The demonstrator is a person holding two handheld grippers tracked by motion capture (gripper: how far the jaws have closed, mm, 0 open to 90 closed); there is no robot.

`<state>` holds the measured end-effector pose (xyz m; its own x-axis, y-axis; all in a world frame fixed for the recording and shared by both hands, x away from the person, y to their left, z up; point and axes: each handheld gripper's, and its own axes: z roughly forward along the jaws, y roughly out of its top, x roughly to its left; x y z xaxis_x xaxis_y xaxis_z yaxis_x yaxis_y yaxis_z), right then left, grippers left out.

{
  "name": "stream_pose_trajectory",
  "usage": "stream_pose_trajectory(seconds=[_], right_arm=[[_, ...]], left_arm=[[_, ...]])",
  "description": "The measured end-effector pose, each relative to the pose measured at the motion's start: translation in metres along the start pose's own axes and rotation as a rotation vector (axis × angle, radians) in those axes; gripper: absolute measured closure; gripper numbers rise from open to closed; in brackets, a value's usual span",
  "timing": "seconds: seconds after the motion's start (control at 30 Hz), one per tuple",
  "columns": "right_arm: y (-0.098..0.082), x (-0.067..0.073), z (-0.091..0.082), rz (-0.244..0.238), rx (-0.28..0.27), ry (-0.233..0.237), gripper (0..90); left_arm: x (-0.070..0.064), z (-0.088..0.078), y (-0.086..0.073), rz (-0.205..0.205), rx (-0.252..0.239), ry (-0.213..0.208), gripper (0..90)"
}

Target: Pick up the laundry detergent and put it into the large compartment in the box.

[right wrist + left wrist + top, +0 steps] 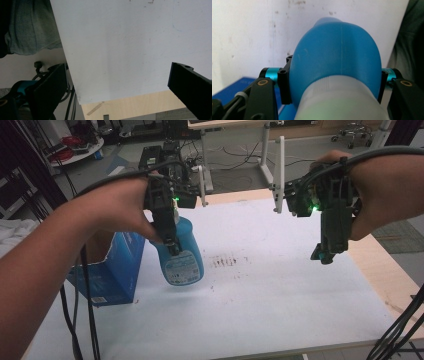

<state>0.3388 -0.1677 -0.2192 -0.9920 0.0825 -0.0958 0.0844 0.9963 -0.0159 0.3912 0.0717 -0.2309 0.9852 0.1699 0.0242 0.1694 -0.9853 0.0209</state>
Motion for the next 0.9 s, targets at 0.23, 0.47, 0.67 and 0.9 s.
stream_pose_trajectory(seconds=[0.23, 0.47, 0.67, 0.9], right_arm=[[0.005, 0.001, 0.002, -0.010, -0.006, 0.000, 1.8], [0.010, 0.000, 0.002, -0.019, -0.003, 0.000, 1.8], [0.015, 0.000, 0.002, -0.033, -0.008, 0.002, 1.8], [0.019, -0.002, 0.003, -0.043, -0.010, 0.006, 1.8]], left_arm=[[0.006, -0.034, -0.015, -0.074, 0.029, 0.006, 38.0], [0.018, -0.065, -0.037, -0.186, -0.002, 0.024, 38.1], [0.029, -0.084, -0.054, -0.305, 0.001, 0.021, 38.0], [0.043, -0.101, -0.078, -0.441, -0.013, 0.015, 38.0]])
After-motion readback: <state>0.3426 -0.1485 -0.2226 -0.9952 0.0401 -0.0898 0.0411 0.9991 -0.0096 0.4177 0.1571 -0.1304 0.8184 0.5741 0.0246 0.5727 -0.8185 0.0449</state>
